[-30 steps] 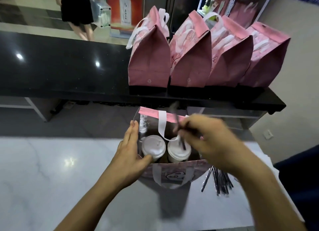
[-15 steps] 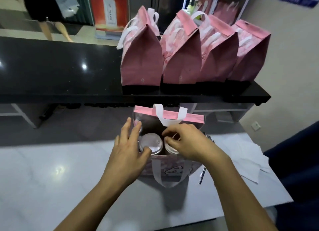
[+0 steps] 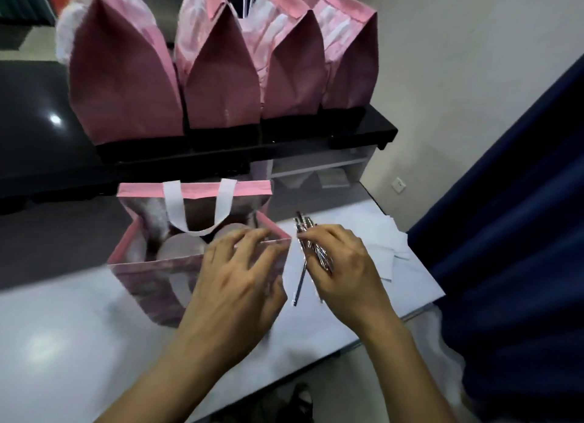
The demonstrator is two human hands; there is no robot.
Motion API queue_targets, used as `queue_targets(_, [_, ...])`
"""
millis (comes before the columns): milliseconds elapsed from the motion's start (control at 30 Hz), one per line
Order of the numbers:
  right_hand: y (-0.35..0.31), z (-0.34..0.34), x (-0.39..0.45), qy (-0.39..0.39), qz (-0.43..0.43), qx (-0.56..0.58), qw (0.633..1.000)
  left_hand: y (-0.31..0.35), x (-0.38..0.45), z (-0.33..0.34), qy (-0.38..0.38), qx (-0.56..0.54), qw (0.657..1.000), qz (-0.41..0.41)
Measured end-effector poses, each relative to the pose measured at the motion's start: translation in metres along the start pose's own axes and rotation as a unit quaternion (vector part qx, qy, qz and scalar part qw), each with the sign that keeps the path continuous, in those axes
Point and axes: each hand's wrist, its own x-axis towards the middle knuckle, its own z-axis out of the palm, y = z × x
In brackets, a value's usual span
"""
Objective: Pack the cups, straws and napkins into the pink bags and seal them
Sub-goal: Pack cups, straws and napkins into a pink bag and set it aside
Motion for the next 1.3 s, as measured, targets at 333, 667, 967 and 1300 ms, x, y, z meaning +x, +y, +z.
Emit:
queue_targets(333, [0.169, -0.016, -0.013, -0.027, 0.131, -0.057, 0.989, 0.083, 0.060, 0.076, -0.015, 0.023, 0.999, 0.036])
queue_targets(667, [0.285, 0.018, 0.040, -0.114, 0.177, -0.161, 0.964, 0.107, 0.089, 0.125, -0.027, 0.029, 0.999, -0.015])
queue_targets(967, [0.301, -0.009, 0.055, -0.199, 0.200, 0.047, 0.958, 0.107, 0.118, 0.151, -0.054, 0.006, 0.998, -0.042])
queue_targets(1300, [0.343, 0.008, 0.131, -0.229, 0.162, -0.159, 0.946, 0.103, 0.126, 0.158, -0.073, 0.004, 0.994, -0.075])
